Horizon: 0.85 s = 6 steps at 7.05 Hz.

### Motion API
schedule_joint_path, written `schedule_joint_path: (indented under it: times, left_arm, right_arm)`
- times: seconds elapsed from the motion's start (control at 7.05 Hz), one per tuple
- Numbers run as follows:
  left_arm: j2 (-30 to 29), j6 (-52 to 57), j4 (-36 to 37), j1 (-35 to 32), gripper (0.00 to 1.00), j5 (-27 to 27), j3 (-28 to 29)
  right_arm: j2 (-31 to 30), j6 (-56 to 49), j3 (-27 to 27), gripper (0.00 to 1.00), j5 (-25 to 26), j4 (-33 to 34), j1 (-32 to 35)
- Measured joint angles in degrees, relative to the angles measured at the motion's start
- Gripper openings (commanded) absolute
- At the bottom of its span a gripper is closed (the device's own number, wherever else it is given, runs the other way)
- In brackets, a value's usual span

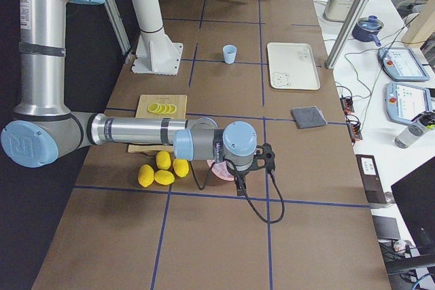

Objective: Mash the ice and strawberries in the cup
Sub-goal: 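Close the left gripper on the pestle and lift it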

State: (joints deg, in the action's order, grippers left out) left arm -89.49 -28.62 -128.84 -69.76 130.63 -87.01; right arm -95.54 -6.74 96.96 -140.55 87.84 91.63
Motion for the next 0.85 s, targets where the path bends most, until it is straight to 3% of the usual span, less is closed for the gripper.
schedule_joint_path:
  times: [0.43, 0.85]
  left_arm:
    - [-1.7, -0.1, 2.1, -3.6, 0.00, -1.0, -14.2]
    - [-5.1, -5.4, 0.8, -1.3, 0.00, -7.7, -24.4]
  right_arm:
    - [-0.6, 1.6, 2.2, 0.99, -0.3, 0.3, 0.0]
    - [-0.9, 2.6, 3.5, 0.99, -0.5, 0.3, 0.0]
